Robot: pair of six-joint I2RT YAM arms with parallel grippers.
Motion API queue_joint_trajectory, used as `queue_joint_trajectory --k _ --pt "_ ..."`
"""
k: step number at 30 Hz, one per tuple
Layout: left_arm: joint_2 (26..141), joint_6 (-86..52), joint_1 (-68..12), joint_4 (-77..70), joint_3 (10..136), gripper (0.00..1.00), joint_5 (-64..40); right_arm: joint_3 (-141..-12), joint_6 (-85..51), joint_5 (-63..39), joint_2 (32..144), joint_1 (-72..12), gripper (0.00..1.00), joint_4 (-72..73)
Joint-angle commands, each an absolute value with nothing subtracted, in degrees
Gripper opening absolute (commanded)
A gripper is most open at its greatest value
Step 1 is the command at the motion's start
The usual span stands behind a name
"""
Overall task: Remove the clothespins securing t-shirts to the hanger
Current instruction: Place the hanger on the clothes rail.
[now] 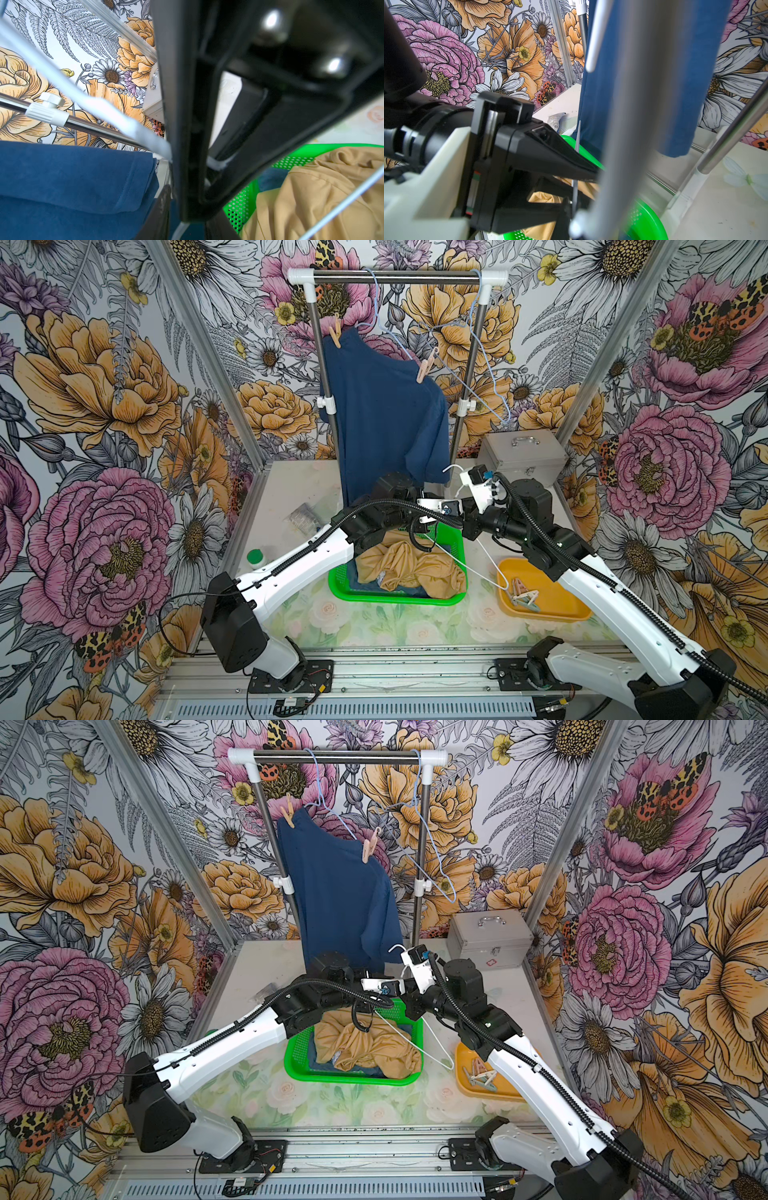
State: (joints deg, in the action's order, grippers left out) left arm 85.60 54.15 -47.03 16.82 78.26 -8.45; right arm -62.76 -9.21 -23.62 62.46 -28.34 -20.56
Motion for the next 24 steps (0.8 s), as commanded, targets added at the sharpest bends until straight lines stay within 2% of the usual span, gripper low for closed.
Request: queue_joint_trajectory --k 1,10,13,15,17,24 --pt "84.7 54.8 -47.4 15.5 78.8 0.21 -7.6 -64.4 -9.8 -23.5 62.8 -28.8 0.0 -20.6" --pt "84.1 55.2 -46.2 15.6 78.2 0.02 -9.9 -64.5 -8.0 -24.5 62.9 -28.8 0.0 -22.7" --pt "83.5 55.3 -45.1 15.8 77.7 0.0 -11.3 -64.8 -7.1 -24.2 62.4 -28.7 0.01 -24.3" --pt "82.9 55.1 -44.1 16.4 77.7 0.0 -12.6 -65.2 -7.0 -23.7 61.8 -28.4 0.16 -25.5" --pt "82.3 55.0 -43.0 17.0 77.9 0.0 -14.0 -65.4 -7.1 -23.8 61.3 -27.7 0.26 -27.0" --pt "81.1 57.4 -39.6 19.4 77.7 0.0 -16.1 -69.6 -4.3 -24.4 59.7 -25.8 0.36 -38.7"
